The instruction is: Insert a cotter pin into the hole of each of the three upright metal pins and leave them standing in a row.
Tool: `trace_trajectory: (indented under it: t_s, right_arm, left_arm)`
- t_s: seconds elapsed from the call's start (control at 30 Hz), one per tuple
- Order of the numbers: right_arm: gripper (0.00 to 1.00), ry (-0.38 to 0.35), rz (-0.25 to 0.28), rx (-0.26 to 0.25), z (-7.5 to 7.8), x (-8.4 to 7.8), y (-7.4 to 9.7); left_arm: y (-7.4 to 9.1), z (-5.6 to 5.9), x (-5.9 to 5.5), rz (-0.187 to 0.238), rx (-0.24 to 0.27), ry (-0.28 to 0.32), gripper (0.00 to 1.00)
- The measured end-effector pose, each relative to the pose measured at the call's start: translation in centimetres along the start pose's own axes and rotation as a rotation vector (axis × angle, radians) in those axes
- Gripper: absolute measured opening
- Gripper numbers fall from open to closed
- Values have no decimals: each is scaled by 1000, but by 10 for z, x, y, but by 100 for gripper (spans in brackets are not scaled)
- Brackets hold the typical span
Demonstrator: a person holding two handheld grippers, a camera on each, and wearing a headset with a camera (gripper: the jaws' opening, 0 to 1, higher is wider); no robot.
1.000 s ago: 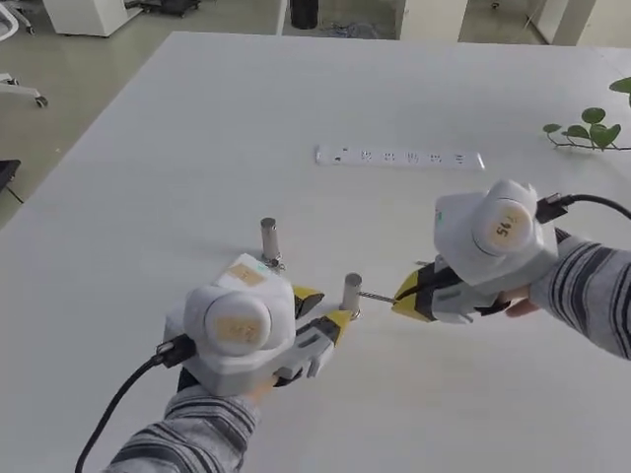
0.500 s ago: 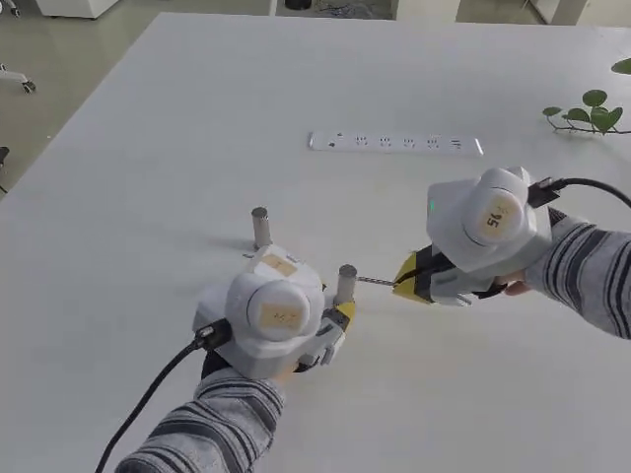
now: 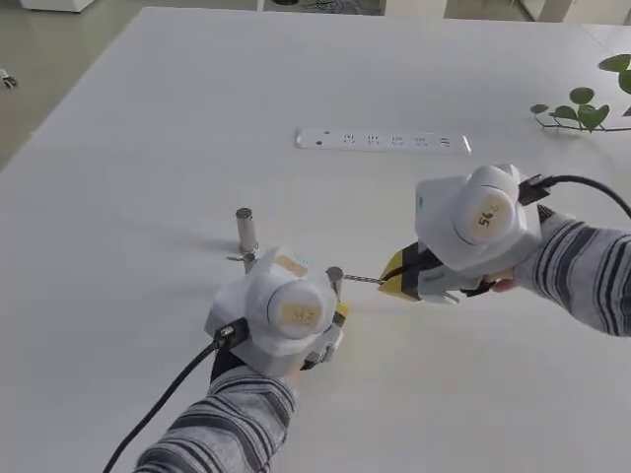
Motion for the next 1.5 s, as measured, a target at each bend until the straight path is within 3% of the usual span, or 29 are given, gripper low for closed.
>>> trace_trajectory:
  t_s: [0.6, 1.03, 1.13, 1.5]
  right_arm:
    - [0, 1, -2, 29, -4, 4, -4]
    - [0, -53, 9, 22, -6, 4, -6]
    - [0, -102, 9, 24, -9, 5, -6]
    - [0, -163, 1, 18, -14, 10, -3]
  left_arm:
    - [-5, -2, -1, -6, 16, 48, 10]
    - [-6, -2, -1, -8, 20, 81, 10]
    - [-6, -2, -1, -5, 32, 95, 10]
    - [-6, -2, -1, -7, 41, 86, 10]
Point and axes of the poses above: the centre of the closed fingertips' face, and the gripper's own axes: y roughly backward along the fingers, z roughly to its right, x roughly out of its top, the point moved 6 cm from there along y, roughly backward along the fingers, and after that the axes turned 3 degrees about x, right-handed, at the moved point
